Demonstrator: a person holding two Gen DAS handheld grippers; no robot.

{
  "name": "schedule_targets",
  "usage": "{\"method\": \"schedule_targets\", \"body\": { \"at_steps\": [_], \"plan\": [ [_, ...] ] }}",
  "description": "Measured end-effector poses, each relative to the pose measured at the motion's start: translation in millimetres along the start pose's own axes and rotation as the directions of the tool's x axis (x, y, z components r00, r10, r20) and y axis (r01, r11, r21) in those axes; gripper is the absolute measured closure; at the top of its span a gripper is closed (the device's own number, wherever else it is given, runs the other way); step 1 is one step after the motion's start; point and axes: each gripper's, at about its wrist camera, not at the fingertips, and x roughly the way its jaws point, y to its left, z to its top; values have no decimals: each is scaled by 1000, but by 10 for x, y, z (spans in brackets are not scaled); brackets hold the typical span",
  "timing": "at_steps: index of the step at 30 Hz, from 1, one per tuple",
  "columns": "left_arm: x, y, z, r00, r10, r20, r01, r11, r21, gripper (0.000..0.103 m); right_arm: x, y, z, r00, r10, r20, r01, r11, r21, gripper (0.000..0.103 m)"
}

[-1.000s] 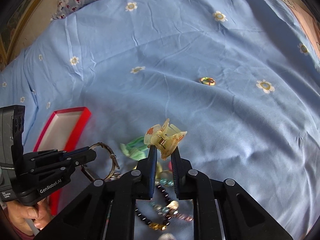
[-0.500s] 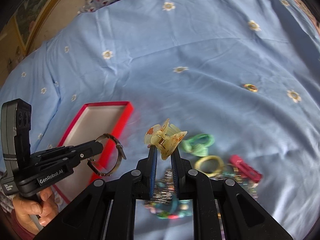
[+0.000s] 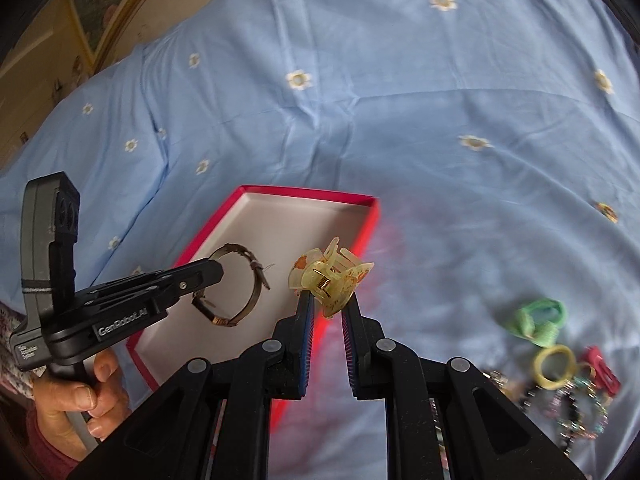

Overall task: Organize jewelry
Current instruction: 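Carry the watch and claw clip into the red box and open both tools, then move both open tools back over the jewelry pile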

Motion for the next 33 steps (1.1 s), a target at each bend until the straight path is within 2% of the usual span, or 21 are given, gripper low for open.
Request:
{"method": "schedule_targets", "body": {
  "at_steps": [4,16,21,24,30,33],
  "plan": [
    [114,170,90,1000,31,-6,-31,999,-20,99,200,107,73,999,33,-23,-33,999,-4,89],
    [470,404,229,991,122,-48,-123,992,-24,98,898,220,146,991,11,-134,-18,999,-47,89],
    [574,459,225,988,137,-77,-139,990,-34,98,1049,230,171,986,-4,-166,-8,997,-74,89],
    [616,475,212,986,139,-94,-143,989,-35,98,1098,234,172,984,-11,-179,-4,997,-81,95],
    [632,483,190,984,149,-100,-154,987,-38,98,1102,214,147,983,-4,-186,-9,998,-70,94],
    [618,485,189,984,152,-98,-157,987,-42,95,1104,228,158,983,3,-185,-15,998,-68,90]
  ]
}}
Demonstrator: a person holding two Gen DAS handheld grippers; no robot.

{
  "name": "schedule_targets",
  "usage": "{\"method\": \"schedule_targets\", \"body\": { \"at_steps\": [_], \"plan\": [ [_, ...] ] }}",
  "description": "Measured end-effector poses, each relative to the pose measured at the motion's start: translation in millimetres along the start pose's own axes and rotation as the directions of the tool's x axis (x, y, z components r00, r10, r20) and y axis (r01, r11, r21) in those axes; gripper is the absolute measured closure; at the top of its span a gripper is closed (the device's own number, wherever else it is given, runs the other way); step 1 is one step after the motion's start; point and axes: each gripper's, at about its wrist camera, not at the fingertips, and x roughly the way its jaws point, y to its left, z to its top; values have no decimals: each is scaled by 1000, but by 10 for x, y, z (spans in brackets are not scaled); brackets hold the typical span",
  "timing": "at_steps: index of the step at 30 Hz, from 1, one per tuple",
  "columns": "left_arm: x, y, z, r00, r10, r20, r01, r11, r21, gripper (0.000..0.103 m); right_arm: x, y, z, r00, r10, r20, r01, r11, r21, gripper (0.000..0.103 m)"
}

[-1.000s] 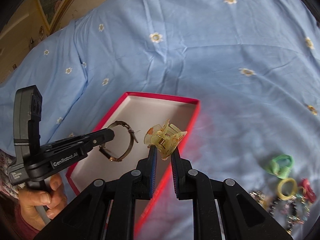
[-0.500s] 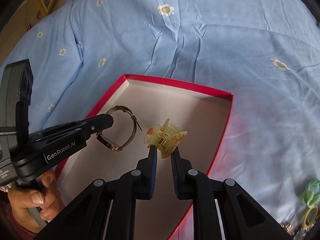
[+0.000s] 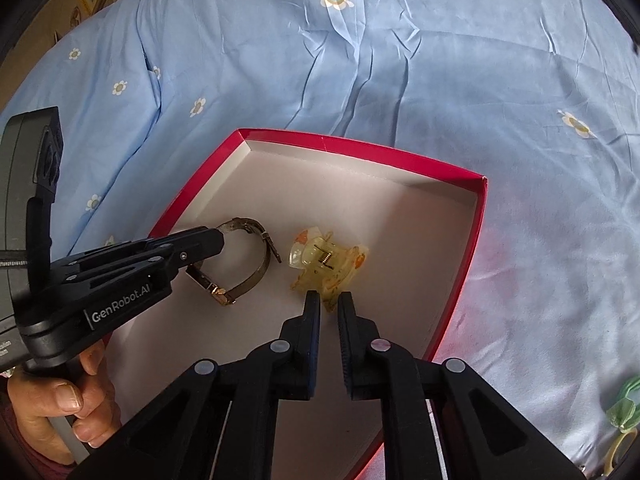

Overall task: Organize jewelry
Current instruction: 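Move both open tools back over the jewelry pile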

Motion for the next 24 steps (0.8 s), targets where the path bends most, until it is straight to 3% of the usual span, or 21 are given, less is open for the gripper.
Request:
{"method": "schedule_targets", "body": {
  "at_steps": [5,12,14,24],
  "plan": [
    [-61,11,5,1000,3,7,-3,1000,-11,80,-19,5,-7,1000,9,5,-9,1000,10,90],
    [-363,-10,-50,998,-14,57,15,1000,-27,68,-320,-30,-96,998,32,56,-35,998,43,85],
    [-461,-33,-92,997,-33,71,36,999,-31,67,-438,-56,-136,996,38,76,-42,998,54,74],
    [-735,-433,-404,986,-151,69,152,988,-3,64,-1156,-588,-685,989,-27,143,-1,981,194,65]
  ]
}}
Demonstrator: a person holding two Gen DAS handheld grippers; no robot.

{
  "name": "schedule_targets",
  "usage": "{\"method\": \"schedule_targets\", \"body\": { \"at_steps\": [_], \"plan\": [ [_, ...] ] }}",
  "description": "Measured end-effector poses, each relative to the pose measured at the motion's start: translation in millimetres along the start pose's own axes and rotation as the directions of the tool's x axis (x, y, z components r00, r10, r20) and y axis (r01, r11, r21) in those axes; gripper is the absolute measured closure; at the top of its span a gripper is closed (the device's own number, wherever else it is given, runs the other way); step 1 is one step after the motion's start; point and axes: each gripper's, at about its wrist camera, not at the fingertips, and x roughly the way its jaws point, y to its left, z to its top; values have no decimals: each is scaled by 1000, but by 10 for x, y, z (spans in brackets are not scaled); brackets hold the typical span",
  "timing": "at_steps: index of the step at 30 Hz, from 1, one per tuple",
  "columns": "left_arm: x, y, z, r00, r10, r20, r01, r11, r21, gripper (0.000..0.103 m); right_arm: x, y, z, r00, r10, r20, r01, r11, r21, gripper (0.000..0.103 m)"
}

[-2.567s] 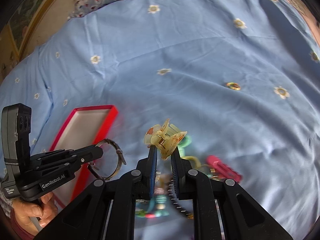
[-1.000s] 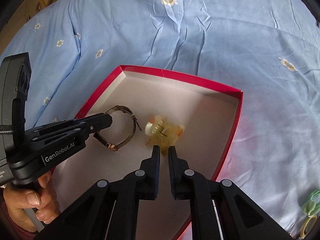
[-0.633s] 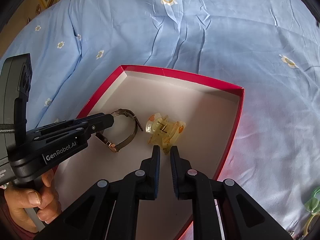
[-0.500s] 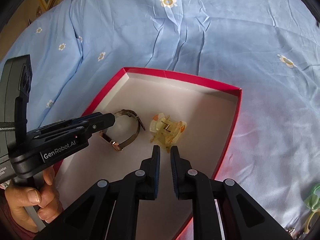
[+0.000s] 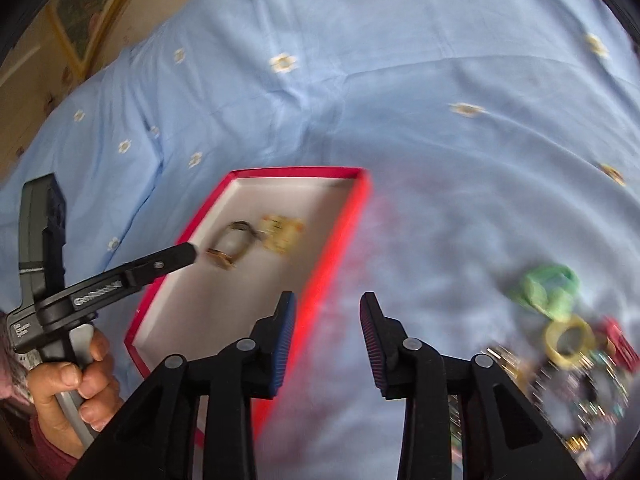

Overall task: Organize jewelry
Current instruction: 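Move both open tools back over the jewelry pile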

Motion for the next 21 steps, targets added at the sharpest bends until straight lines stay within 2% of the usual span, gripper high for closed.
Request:
{"method": "schedule_targets", "body": {
  "at_steps": [11,21],
  "plan": [
    [22,-615,-239,994,-90,-58,95,992,87,60,-745,-740,-284,990,-129,65,121,986,119,62],
    [207,-1106,-315,987,-120,-110,139,974,181,60,-1051,-1257,-465,975,-208,82,189,962,195,62]
  ]
}}
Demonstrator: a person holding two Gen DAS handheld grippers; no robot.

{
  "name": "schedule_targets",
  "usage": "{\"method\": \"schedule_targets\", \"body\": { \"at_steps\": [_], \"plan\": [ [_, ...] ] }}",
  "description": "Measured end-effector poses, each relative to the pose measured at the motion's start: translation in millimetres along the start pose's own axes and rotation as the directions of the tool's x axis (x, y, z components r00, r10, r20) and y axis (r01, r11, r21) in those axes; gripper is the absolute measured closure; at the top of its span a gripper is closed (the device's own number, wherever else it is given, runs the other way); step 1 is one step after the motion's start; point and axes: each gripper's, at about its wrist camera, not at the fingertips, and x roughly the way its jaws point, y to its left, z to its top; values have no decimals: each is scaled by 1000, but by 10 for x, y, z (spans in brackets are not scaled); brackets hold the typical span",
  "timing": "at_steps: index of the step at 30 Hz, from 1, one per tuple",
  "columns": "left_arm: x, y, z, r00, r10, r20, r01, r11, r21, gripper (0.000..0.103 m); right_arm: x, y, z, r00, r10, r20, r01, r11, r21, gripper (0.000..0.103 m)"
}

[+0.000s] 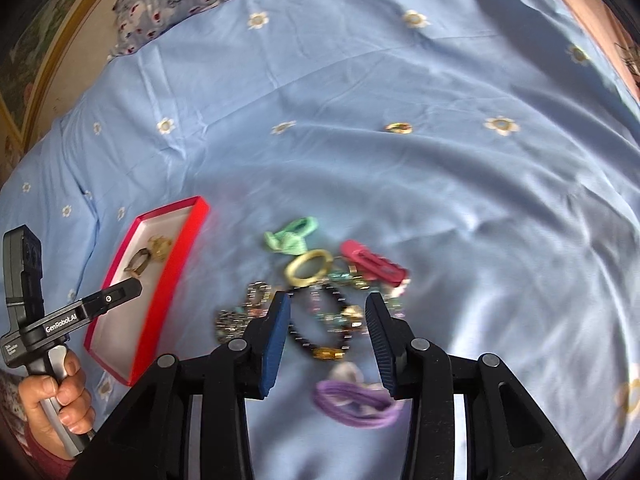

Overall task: Organize jewelry
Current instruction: 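Move both open tools back over the jewelry pile, then grasp the green hair tie with the left tool while the right tool grasps the pink hair clip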

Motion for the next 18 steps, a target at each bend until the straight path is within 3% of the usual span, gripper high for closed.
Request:
{"method": "schedule_targets", "body": {
  "at_steps": [18],
  "plan": [
    [716,-573,412,989,-113,-99,124,986,111,60,388,-124,207,991,-67,-114,47,984,-170,62]
  ]
}}
